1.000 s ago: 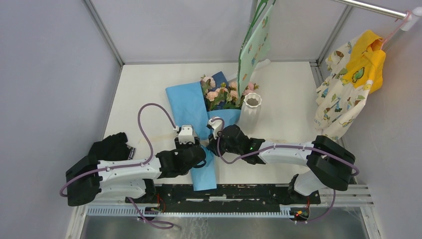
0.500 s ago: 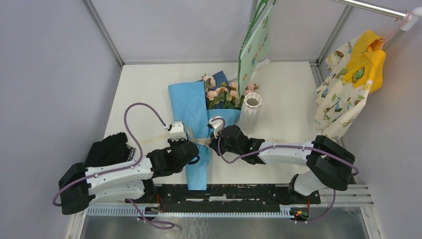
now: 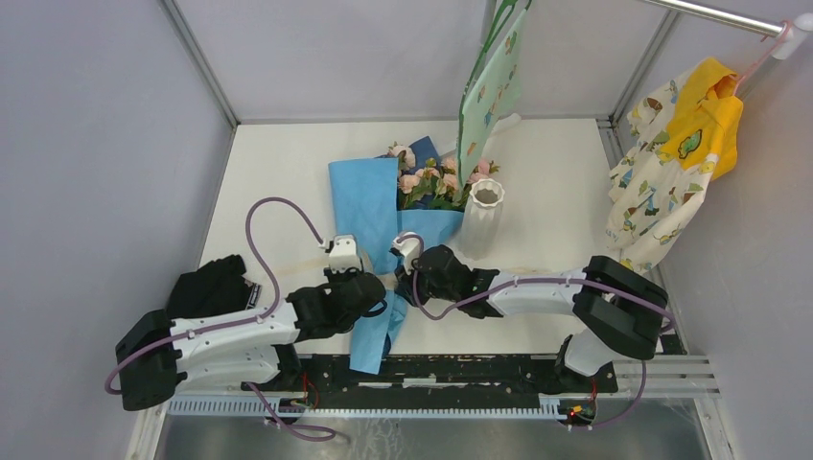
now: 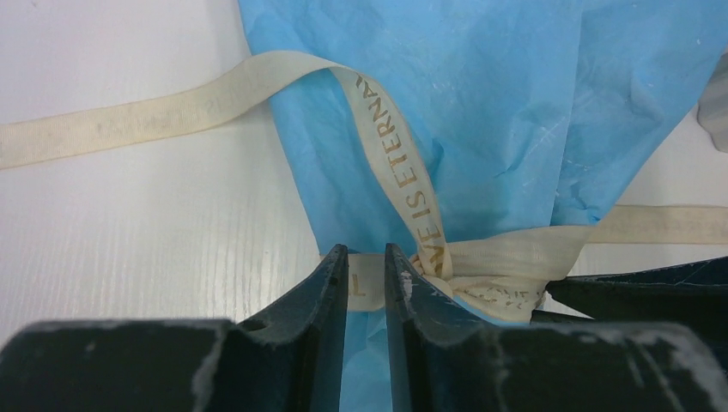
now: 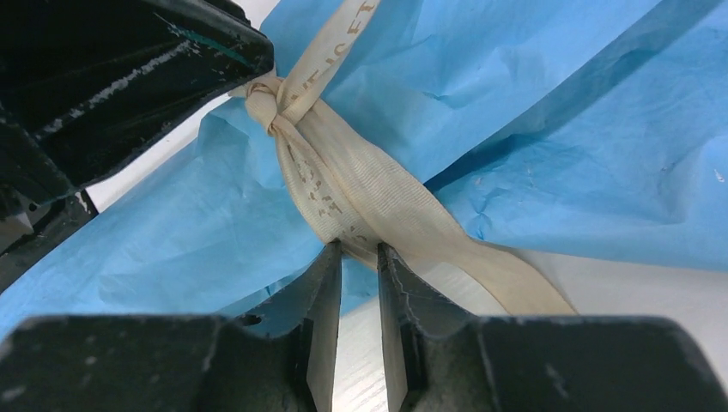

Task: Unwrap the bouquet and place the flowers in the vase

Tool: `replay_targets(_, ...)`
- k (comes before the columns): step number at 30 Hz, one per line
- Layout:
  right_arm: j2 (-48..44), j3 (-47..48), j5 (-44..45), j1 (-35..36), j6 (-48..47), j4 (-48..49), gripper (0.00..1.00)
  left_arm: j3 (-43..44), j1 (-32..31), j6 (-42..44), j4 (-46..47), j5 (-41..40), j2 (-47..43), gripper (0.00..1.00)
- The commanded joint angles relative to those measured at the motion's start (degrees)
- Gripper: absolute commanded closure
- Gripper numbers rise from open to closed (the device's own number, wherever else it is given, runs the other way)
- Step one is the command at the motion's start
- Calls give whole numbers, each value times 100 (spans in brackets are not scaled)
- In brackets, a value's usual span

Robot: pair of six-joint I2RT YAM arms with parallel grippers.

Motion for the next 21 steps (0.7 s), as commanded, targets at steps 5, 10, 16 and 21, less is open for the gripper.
replay_targets(5,307,462,-69,34,-87,190,69,34,27,-291,281,-8,195,58)
replay_targets(10,458,670,194,34,-201,65,74,6,24,-367,196,-105,129,48)
replay_targets(16,424,663,442,33,-226,-20,100,48,28,-388,119,-76,143,42)
replay_targets(21,308,540,592,34,-199,-6,100,60,23,-417,66,-126,144,38)
